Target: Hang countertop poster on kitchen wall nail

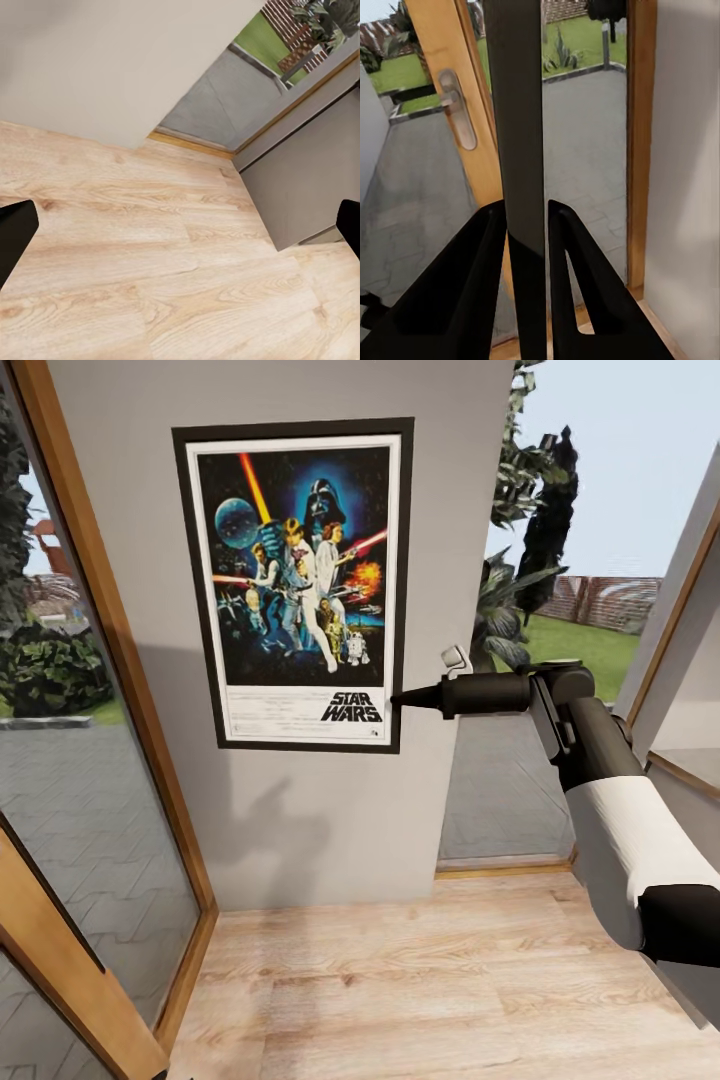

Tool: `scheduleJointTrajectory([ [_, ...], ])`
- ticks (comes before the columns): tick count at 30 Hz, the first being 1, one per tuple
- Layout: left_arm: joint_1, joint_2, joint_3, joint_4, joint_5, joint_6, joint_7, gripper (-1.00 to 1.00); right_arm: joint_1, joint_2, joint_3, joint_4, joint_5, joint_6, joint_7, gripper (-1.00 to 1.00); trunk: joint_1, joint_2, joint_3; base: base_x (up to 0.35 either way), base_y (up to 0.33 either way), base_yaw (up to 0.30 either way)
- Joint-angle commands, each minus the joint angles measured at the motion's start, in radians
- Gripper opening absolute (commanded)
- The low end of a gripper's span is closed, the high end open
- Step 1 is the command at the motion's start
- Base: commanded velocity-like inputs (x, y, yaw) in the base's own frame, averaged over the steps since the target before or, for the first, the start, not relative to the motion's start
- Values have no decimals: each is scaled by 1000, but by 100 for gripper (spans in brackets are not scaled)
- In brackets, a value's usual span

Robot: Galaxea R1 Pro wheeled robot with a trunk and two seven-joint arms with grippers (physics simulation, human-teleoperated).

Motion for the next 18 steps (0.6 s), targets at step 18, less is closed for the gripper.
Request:
scheduleJointTrajectory([
  [18, -1, 0, -4, 1, 5, -6, -3, 100, -1, -1, 2, 1, -2, -9, 3, -100, 1, -2, -2, 0, 0, 0],
])
